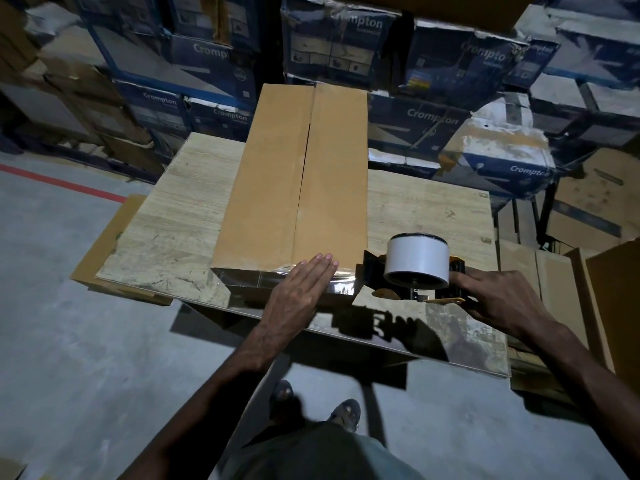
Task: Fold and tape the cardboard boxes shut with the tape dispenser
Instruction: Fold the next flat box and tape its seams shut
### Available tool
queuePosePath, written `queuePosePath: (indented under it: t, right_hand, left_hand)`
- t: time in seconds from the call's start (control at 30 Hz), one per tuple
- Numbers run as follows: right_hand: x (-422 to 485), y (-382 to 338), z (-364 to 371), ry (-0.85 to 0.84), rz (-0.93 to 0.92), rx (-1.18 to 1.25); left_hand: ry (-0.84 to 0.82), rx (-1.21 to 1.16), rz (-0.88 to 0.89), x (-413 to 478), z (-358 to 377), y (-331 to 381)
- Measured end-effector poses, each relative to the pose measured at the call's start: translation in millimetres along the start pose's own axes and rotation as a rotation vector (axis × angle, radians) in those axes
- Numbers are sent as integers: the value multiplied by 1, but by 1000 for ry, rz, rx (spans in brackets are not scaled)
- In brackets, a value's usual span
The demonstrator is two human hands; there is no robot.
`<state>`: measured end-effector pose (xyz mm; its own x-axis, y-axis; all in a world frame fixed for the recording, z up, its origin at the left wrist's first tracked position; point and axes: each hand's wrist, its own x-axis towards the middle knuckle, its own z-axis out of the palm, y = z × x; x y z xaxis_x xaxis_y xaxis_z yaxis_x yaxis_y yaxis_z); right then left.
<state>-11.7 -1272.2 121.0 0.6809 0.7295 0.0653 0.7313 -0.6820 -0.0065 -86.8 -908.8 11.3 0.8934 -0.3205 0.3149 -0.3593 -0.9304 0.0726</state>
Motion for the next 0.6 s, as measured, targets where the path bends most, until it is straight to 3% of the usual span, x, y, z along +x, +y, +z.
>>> queuePosePath:
  t: [0.3,0.6]
  right_hand:
    - [-27,26,12,-44,60,-25]
    - [-20,6,68,-83,36,95]
  left_hand:
    - [49,1,7,-2,9,-2]
    - [151,-24,15,-3,18,1]
